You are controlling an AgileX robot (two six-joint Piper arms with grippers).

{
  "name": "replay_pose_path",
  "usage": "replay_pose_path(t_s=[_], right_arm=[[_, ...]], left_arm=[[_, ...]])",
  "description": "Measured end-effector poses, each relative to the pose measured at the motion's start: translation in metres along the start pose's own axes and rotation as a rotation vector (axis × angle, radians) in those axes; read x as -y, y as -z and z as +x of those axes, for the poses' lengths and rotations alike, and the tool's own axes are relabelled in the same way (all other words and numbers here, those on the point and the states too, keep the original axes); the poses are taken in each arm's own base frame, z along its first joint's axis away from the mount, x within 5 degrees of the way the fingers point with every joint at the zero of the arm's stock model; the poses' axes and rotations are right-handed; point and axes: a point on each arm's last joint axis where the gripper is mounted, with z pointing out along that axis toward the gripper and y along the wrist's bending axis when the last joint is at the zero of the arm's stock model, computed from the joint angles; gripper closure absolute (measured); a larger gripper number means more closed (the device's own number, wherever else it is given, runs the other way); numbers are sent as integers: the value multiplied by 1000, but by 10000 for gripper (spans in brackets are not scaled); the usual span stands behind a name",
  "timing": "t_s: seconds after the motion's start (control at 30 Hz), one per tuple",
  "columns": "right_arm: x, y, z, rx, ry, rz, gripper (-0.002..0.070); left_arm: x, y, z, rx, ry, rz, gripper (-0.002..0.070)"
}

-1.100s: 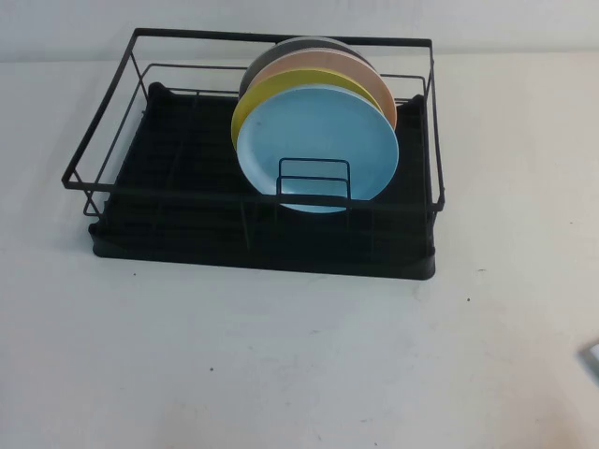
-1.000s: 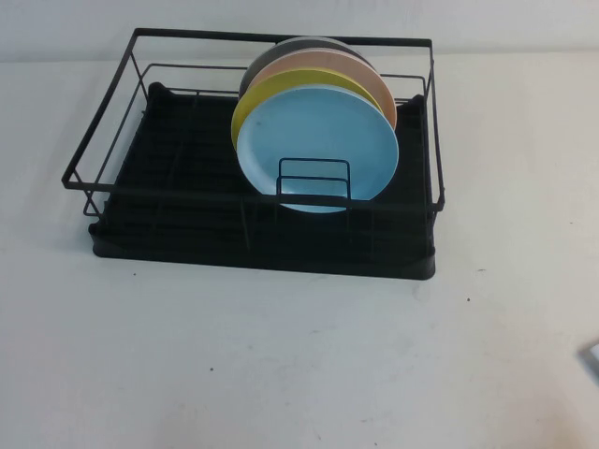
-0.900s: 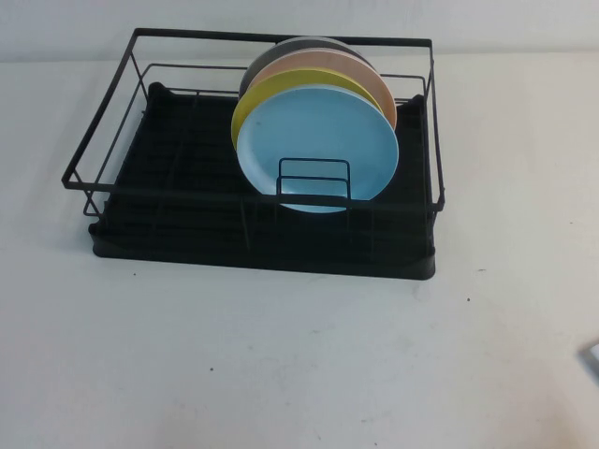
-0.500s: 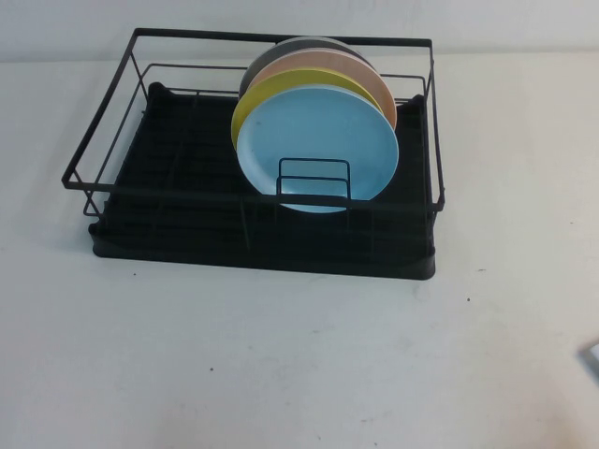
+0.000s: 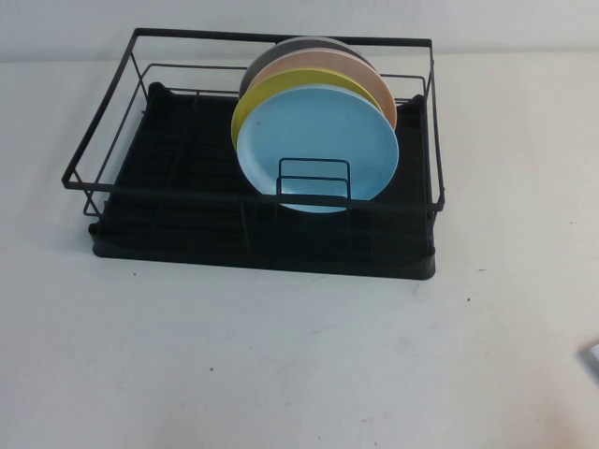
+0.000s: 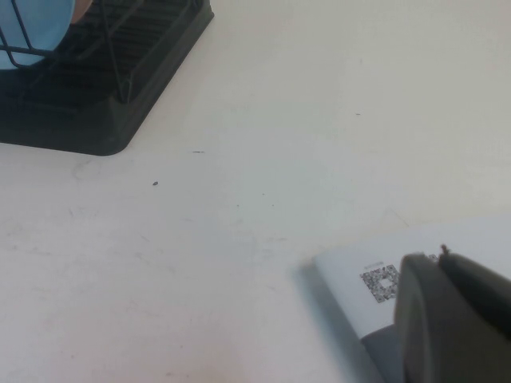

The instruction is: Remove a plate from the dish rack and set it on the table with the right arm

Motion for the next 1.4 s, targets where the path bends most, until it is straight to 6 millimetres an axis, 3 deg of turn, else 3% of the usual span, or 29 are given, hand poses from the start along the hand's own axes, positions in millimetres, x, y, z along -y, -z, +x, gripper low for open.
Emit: replay_pose_path(t_s=[0.67,1.23,1.4], right_arm=[[0,0,-1,15,-17,-2,694],[-5,3,-21,207,-616,-124,694],[-3,3,-24,243,-715,-128,694]], left_arm=[[0,0,0,0,0,0,679],[0,0,0,0,0,0,679],[0,0,0,0,0,0,679]])
